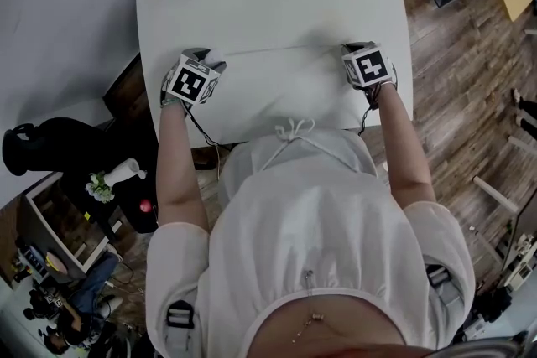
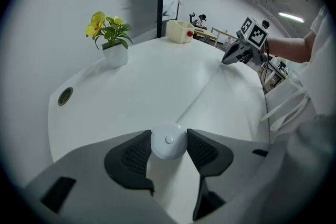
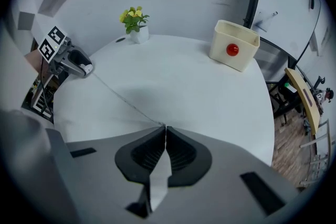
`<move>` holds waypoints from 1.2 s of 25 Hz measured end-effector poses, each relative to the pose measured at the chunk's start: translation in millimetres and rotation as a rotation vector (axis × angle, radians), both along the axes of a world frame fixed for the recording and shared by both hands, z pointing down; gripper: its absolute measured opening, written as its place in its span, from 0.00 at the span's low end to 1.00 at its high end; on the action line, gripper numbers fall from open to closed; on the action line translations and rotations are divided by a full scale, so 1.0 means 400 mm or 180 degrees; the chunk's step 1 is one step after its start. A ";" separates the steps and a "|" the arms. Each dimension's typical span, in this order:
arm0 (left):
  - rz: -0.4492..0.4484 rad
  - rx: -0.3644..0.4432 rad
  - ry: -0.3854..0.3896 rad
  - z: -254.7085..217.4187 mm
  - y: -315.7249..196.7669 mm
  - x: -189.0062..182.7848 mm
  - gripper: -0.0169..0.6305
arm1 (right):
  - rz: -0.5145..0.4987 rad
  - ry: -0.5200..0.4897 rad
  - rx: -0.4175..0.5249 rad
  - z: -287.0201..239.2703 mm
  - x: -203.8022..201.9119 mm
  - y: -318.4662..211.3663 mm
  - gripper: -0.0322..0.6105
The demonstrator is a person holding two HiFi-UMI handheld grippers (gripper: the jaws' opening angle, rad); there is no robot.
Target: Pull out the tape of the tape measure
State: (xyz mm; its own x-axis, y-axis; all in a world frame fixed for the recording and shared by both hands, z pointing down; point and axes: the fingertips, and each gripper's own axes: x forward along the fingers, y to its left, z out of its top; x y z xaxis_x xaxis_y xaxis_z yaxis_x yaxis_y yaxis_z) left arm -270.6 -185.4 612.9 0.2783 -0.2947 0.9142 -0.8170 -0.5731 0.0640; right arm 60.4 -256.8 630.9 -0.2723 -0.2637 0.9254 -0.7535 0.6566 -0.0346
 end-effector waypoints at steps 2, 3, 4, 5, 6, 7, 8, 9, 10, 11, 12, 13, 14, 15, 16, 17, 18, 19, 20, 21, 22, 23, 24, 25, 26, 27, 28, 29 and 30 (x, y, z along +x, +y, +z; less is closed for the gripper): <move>-0.0030 -0.0044 -0.0027 0.016 0.003 -0.008 0.38 | -0.0031 0.0028 -0.0039 0.012 -0.011 0.007 0.07; -0.0045 -0.0061 -0.0035 0.022 0.004 -0.011 0.38 | -0.0045 0.0047 -0.0056 0.017 -0.014 0.011 0.07; -0.0057 -0.0071 -0.0040 0.028 0.003 -0.013 0.38 | -0.0054 0.0063 -0.0067 0.019 -0.014 0.012 0.07; -0.0067 -0.0072 -0.0043 0.031 0.001 -0.015 0.38 | -0.0058 0.0066 -0.0071 0.020 -0.014 0.010 0.07; -0.0077 -0.0069 -0.0044 0.032 -0.001 -0.017 0.38 | -0.0055 0.0056 -0.0071 0.019 -0.015 0.008 0.07; -0.0086 -0.0066 -0.0044 0.032 -0.002 -0.018 0.38 | -0.0049 0.0039 -0.0075 0.018 -0.016 0.006 0.07; -0.0094 -0.0065 -0.0044 0.031 -0.003 -0.019 0.38 | -0.0042 0.0026 -0.0083 0.016 -0.017 0.005 0.07; -0.0105 -0.0066 -0.0046 0.030 -0.003 -0.018 0.38 | -0.0038 0.0024 -0.0091 0.015 -0.016 0.005 0.07; -0.0120 -0.0067 -0.0046 0.029 -0.003 -0.018 0.38 | -0.0041 0.0034 -0.0095 0.013 -0.016 0.006 0.08; -0.0136 -0.0065 -0.0044 0.029 -0.003 -0.017 0.38 | -0.0051 0.0052 -0.0094 0.012 -0.016 0.006 0.08; -0.0147 -0.0059 -0.0035 0.030 -0.003 -0.017 0.39 | -0.0061 0.0074 -0.0088 0.013 -0.016 0.006 0.08; -0.0158 -0.0047 -0.0017 0.031 -0.003 -0.017 0.39 | -0.0068 0.0096 -0.0076 0.014 -0.015 0.006 0.08; -0.0175 -0.0030 0.0009 0.032 -0.002 -0.017 0.38 | -0.0066 0.0117 -0.0057 0.015 -0.014 0.006 0.08; -0.0204 -0.0007 0.0044 0.033 -0.002 -0.017 0.38 | -0.0053 0.0138 -0.0027 0.015 -0.012 0.005 0.08; -0.0247 0.0021 0.0087 0.032 -0.003 -0.017 0.38 | -0.0033 0.0165 0.0015 0.014 -0.008 0.002 0.10; -0.0303 0.0050 0.0141 0.030 -0.004 -0.017 0.38 | -0.0011 0.0191 0.0064 0.012 -0.003 -0.002 0.15; -0.0368 0.0078 0.0206 0.027 -0.005 -0.016 0.39 | 0.0011 0.0203 0.0102 0.010 0.002 -0.006 0.20; -0.0434 0.0103 0.0271 0.024 -0.006 -0.014 0.40 | 0.0032 0.0191 0.0115 0.009 0.007 -0.007 0.24; -0.0494 0.0128 0.0316 0.022 -0.006 -0.011 0.43 | 0.0056 0.0163 0.0110 0.008 0.010 -0.004 0.27; -0.0542 0.0157 0.0327 0.020 -0.005 -0.011 0.44 | 0.0082 0.0134 0.0108 0.005 0.013 -0.001 0.29; -0.0574 0.0192 0.0305 0.016 -0.003 -0.012 0.46 | 0.0106 0.0113 0.0129 -0.001 0.016 0.002 0.29; -0.0592 0.0233 0.0269 0.011 -0.001 -0.014 0.47 | 0.0123 0.0098 0.0171 -0.009 0.018 0.004 0.29; -0.0607 0.0281 0.0241 0.004 0.001 -0.017 0.47 | 0.0136 0.0086 0.0220 -0.018 0.019 0.006 0.29; -0.0624 0.0332 0.0228 -0.007 0.001 -0.020 0.47 | 0.0149 0.0069 0.0265 -0.028 0.020 0.009 0.29; -0.0647 0.0385 0.0227 -0.019 0.001 -0.023 0.47 | 0.0168 0.0044 0.0306 -0.038 0.019 0.010 0.29; -0.0676 0.0445 0.0230 -0.033 0.000 -0.027 0.47 | 0.0189 0.0005 0.0349 -0.049 0.017 0.011 0.29; -0.0709 0.0516 0.0237 -0.050 -0.002 -0.030 0.47 | 0.0208 -0.0054 0.0398 -0.061 0.013 0.011 0.29; -0.0746 0.0598 0.0253 -0.070 -0.005 -0.032 0.47 | 0.0217 -0.0138 0.0460 -0.076 0.006 0.010 0.29; -0.0783 0.0685 0.0287 -0.093 -0.009 -0.032 0.47 | 0.0212 -0.0245 0.0535 -0.093 -0.004 0.010 0.29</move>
